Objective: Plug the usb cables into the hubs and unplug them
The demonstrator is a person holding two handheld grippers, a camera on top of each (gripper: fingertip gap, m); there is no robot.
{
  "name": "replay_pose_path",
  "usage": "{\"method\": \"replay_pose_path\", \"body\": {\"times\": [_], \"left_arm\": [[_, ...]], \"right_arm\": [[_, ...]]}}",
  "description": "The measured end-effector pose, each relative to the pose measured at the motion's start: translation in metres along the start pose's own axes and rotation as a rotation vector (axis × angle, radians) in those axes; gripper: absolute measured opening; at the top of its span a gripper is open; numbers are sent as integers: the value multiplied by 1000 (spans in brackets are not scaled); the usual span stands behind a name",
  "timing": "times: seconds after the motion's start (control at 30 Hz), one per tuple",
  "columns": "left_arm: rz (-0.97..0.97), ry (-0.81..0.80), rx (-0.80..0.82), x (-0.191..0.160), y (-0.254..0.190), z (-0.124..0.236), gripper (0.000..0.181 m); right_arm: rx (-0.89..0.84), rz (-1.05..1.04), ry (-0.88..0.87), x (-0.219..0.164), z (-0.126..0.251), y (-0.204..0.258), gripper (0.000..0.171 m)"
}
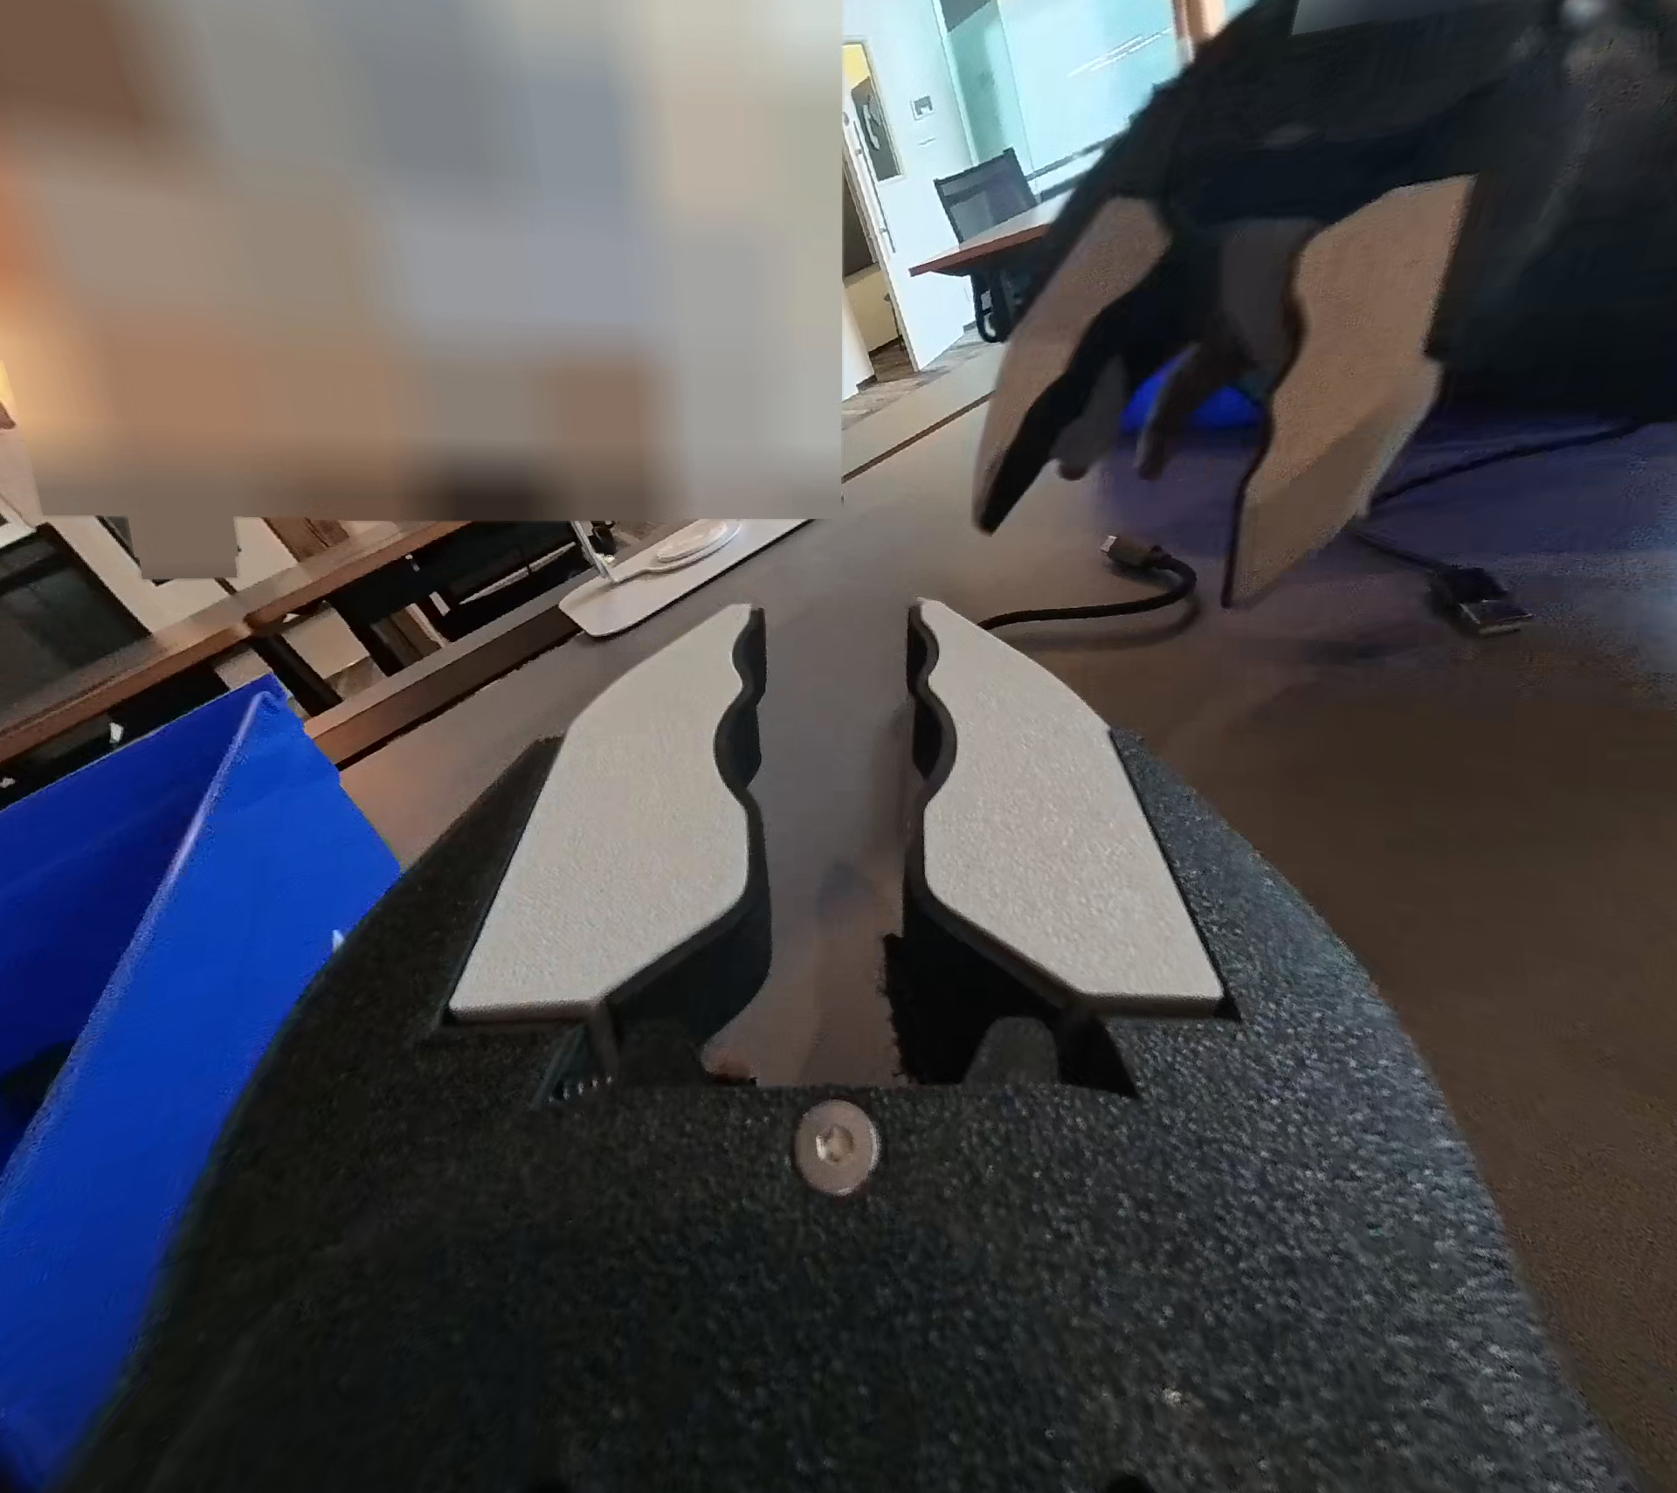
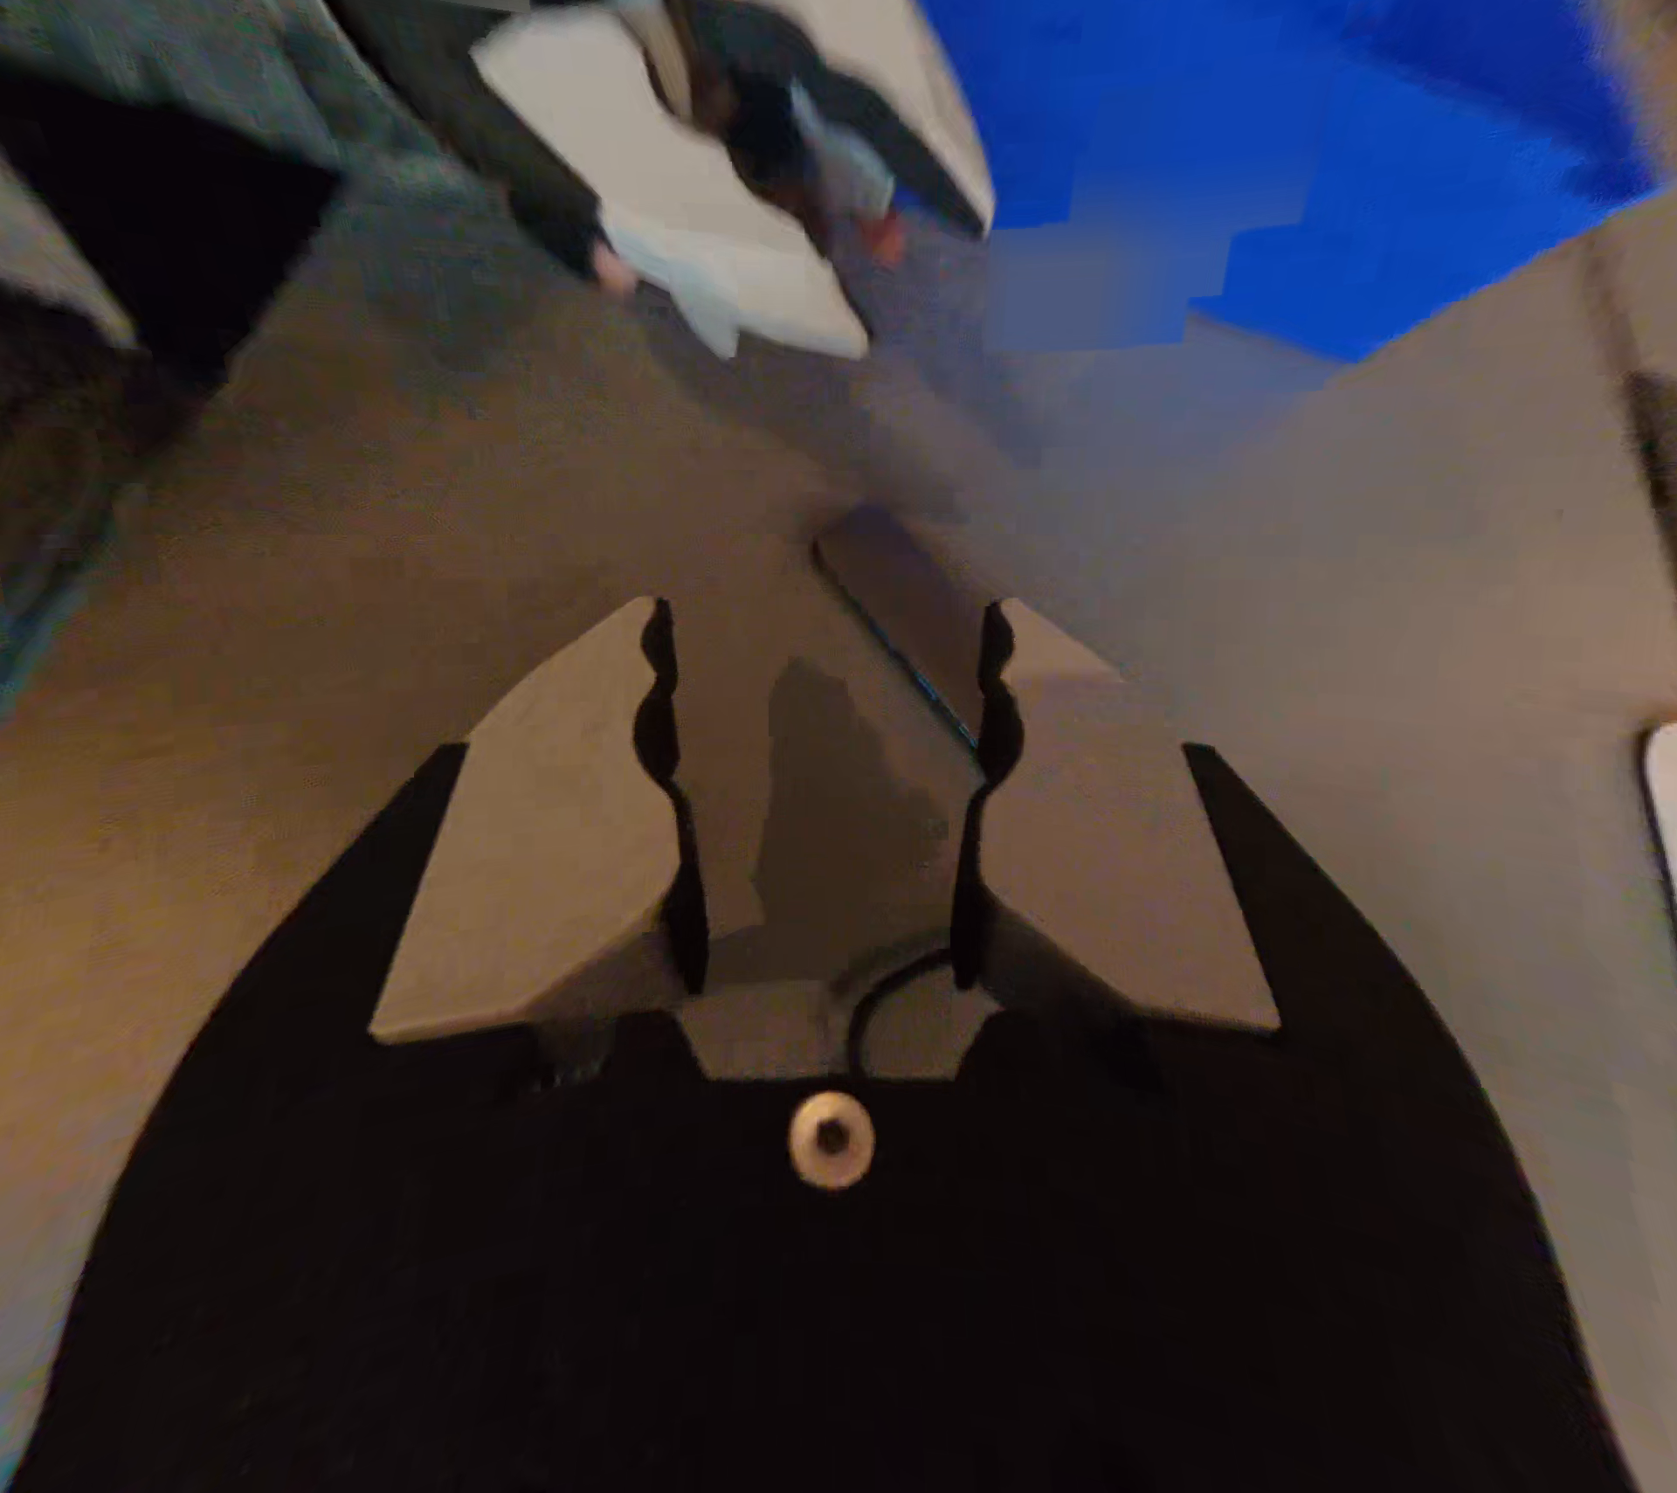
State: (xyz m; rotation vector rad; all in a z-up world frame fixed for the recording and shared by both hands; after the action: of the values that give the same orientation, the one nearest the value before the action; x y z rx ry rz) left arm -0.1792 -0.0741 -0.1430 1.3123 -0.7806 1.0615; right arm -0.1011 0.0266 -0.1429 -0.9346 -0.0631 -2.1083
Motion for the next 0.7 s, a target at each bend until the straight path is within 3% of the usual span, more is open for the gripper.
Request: {"method": "replay_pose_path", "body": {"times": [0.17, 0.4, 0.53, 0.7], "left_arm": [[-9, 4, -25, -1, 0, -1, 29], [4, 3, -22, -2, 5, -1, 29], [8, 2, -24, -3, 6, -1, 29], [5, -2, -30, -3, 7, -1, 30]], "right_arm": [[177, 179, 383, -8, -36, -30, 61], [343, 265, 616, -18, -72, -50, 56], [378, 276, 636, -17, -74, -52, 35], [377, 267, 622, -23, -66, -44, 33]]}}
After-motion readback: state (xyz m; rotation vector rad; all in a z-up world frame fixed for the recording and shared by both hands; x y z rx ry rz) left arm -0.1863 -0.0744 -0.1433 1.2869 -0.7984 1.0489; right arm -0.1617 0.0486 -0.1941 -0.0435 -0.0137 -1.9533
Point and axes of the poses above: each gripper's, where its closed fingertips meet, z back along the fingers, x out of its top, y = z × x across the jaws, the point moved 5 cm from there along z, back along the fingers, and after that the axes turned 12 degrees about y, right-handed, at the moved point
